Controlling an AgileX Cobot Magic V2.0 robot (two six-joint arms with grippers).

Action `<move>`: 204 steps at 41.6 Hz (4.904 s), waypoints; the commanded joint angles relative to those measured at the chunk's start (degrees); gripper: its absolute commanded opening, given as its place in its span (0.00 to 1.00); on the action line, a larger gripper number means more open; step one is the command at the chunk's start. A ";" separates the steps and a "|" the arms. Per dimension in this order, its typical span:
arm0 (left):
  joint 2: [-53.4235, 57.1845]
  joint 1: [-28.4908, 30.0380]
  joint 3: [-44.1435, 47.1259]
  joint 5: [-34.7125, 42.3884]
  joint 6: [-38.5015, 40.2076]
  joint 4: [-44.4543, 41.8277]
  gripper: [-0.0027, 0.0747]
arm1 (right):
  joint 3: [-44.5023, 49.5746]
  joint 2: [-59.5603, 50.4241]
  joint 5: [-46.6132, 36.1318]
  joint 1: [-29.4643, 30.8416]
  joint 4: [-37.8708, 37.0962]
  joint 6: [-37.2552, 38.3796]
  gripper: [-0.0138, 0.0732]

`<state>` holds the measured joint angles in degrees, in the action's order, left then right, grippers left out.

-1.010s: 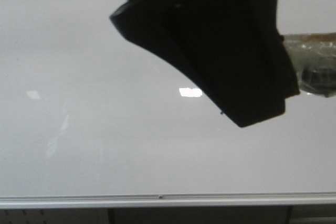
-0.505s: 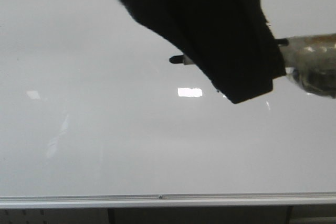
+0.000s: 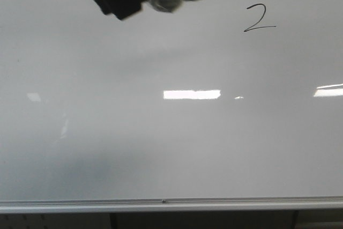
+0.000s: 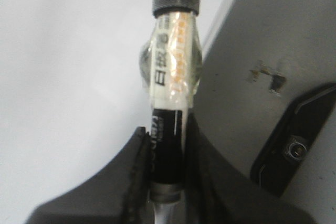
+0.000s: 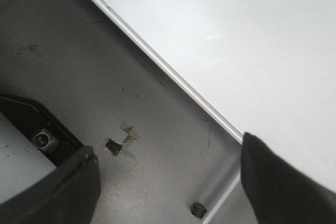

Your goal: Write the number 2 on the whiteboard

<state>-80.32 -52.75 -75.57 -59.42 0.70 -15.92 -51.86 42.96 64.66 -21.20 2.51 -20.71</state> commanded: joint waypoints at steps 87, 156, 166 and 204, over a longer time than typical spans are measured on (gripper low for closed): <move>-4.65 49.87 28.06 75.57 17.31 3.64 0.60 | -1.70 -0.90 -5.54 2.09 -2.99 3.06 0.82; 41.91 25.87 22.47 7.17 11.68 7.19 0.28 | -1.36 -17.61 -1.01 2.09 -5.47 25.40 0.48; 41.91 25.87 22.47 7.17 11.95 7.19 0.05 | -1.36 -17.61 -1.01 2.09 -5.47 24.34 0.16; 41.91 25.87 22.47 7.22 13.87 7.19 0.01 | -1.36 -17.61 -0.78 2.09 -5.47 23.58 0.08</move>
<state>-38.36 -26.36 -51.25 -55.58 13.91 -8.75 -52.18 24.79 67.44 -19.40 -1.98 3.21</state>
